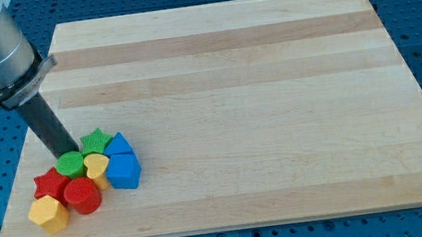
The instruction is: Move arm to the bottom left corner of the board
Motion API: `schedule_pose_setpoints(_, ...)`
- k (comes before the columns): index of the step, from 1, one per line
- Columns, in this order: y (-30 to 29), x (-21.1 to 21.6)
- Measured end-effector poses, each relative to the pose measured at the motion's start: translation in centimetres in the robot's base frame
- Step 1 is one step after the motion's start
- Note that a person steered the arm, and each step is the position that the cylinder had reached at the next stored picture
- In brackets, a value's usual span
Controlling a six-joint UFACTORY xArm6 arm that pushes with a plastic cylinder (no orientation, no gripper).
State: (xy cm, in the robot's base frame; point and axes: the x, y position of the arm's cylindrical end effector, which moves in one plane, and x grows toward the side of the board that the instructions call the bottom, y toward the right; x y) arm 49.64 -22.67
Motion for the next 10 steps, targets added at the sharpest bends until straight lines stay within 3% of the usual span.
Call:
schedule_pose_setpoints(2,0.0,0.3)
schedule_pose_setpoints(3,-3.0,-2.5)
schedule_pose_setpoints(4,-7.5,-1.5)
schedule_pose_setpoints(5,-7.8,-1.2)
schedule_pose_setpoints(6,-7.8,0.6)
schedule_pose_setpoints(8,-7.5,9.6)
schedule_pose_setpoints(10,-6.9,12.2)
